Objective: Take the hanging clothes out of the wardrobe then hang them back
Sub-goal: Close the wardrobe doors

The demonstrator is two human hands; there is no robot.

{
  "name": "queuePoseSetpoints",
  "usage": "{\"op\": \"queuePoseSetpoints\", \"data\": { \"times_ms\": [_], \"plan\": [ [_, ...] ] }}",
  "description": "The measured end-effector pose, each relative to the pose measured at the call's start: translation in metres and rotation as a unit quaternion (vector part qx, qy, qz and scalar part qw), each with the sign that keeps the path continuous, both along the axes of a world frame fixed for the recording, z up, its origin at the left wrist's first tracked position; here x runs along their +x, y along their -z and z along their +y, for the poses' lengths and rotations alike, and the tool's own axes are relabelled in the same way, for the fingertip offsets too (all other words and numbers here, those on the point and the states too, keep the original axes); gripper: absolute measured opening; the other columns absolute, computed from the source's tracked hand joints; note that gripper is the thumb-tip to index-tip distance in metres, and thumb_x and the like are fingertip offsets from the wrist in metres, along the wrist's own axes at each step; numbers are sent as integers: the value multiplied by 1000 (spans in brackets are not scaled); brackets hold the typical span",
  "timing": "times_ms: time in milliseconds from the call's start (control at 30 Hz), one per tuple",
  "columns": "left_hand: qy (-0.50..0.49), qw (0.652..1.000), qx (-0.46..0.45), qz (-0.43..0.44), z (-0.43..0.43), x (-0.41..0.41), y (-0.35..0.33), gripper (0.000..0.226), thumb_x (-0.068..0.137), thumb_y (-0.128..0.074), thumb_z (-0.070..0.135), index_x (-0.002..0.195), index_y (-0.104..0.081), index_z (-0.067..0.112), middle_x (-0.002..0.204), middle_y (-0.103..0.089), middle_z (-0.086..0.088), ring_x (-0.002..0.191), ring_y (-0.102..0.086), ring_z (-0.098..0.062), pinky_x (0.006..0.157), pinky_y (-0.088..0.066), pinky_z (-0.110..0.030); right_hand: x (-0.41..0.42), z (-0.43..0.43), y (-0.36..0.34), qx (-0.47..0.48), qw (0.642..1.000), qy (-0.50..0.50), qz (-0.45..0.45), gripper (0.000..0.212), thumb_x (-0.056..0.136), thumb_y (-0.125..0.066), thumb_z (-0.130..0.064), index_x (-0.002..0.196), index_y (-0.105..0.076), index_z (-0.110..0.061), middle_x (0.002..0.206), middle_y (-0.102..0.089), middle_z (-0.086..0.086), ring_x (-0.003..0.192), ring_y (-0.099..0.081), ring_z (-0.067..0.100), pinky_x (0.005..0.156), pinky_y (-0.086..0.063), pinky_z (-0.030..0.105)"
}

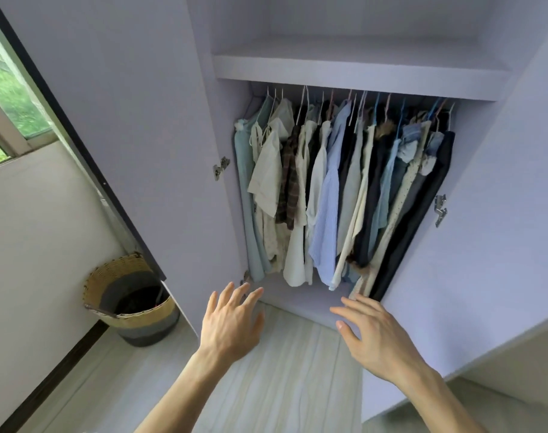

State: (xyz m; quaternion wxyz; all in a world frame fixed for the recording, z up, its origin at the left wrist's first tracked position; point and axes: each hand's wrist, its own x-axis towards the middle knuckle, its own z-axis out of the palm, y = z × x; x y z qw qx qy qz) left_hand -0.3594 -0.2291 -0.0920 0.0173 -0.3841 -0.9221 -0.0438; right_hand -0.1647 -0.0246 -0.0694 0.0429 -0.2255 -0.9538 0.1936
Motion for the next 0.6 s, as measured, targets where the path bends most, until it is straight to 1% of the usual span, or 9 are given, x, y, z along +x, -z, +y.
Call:
{"op": "queuePoseSetpoints", "data": {
  "times_ms": [100, 233, 333, 400, 467, 533, 600],
  "plan": [
    [-9, 1000, 12, 9, 12, 33, 0, 50, 84, -68, 49, 131, -62, 33, 130, -65, 3, 127, -57, -27, 102, -47, -49, 33, 8, -3, -3, 1000, -15, 7, 40, 103, -38, -44, 141, -49, -42, 154, -36, -21, 146, -16, -1, 114, -12, 13],
    [-16, 999, 40, -12, 40, 87, -3, 53, 92, -56, 47, 143, -50, 33, 145, -53, 4, 139, -43, -24, 113, -34, -44, 85, 26, -8, -10, 999, -36, 27, 38, 103, -41, -43, 139, -53, -41, 151, -41, -21, 144, -21, -1, 113, -18, 14],
    [-13, 997, 70, -22, 66, 134, -12, 53, 94, -53, 45, 145, -47, 34, 148, -49, 5, 141, -39, -21, 115, -29, -41, 125, 42, -17, -28, 996, -55, 58, 37, 101, -44, -41, 135, -58, -39, 146, -48, -20, 141, -30, 1, 113, -21, 13],
    [-6, 994, 104, -31, 84, 162, -23, 51, 95, -52, 43, 145, -45, 36, 149, -47, 8, 141, -38, -19, 116, -27, -36, 151, 55, -25, -39, 993, -64, 87, 40, 98, -40, -46, 131, -61, -39, 139, -53, -22, 134, -39, -1, 111, -31, 17],
    [3, 988, 145, -46, 103, 184, -38, 49, 96, -52, 42, 144, -45, 38, 148, -47, 10, 140, -39, -16, 116, -26, -33, 173, 70, -39, -41, 990, -59, 125, 40, 95, -39, -48, 126, -64, -38, 128, -58, -25, 123, -47, -5, 100, -42, 16],
    [14, 981, 188, -49, 125, 201, -58, 46, 96, -52, 41, 142, -47, 38, 147, -48, 12, 138, -42, -15, 115, -29, -33, 191, 87, -56, -35, 982, -44, 179, 32, 96, -47, -40, 119, -67, -35, 115, -64, -24, 109, -56, -3, 91, -45, 15],
    [30, 972, 230, -38, 147, 215, -83, 46, 96, -52, 42, 141, -48, 37, 144, -51, 13, 135, -44, -12, 114, -31, -33, 204, 105, -74, -23, 968, -22, 250, 23, 95, -55, -32, 112, -70, -29, 102, -66, -21, 97, -62, 1, 85, -48, 20]
  ]
}}
